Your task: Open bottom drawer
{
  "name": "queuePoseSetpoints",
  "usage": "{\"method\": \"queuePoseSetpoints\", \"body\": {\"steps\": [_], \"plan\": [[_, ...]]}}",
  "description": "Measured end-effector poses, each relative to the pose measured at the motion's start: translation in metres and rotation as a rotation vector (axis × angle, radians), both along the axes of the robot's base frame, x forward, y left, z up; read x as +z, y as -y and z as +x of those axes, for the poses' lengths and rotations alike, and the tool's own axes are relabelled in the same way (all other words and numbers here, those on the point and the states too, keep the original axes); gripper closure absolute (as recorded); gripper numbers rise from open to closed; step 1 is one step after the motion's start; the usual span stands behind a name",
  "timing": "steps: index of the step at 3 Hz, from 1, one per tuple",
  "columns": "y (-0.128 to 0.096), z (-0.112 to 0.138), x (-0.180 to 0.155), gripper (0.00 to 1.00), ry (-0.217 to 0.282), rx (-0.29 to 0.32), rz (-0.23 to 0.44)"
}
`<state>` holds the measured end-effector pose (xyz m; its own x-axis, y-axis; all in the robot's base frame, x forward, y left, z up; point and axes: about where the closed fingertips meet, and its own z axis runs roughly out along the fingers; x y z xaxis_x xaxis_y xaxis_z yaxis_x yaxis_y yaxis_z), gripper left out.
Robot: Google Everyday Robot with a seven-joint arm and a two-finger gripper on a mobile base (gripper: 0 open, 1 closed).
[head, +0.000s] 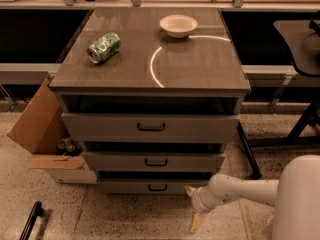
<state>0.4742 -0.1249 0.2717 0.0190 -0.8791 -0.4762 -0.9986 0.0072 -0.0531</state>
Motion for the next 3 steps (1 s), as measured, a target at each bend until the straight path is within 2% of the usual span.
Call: {"method": "queuePoseSetpoints", "body": {"steps": [1, 3], "plan": [[0.001, 0.023, -0.021, 0.0, 0.02, 0.043, 0.022], [-0.001, 0.061, -0.051, 0.0, 0.063, 0.054, 0.055]]}}
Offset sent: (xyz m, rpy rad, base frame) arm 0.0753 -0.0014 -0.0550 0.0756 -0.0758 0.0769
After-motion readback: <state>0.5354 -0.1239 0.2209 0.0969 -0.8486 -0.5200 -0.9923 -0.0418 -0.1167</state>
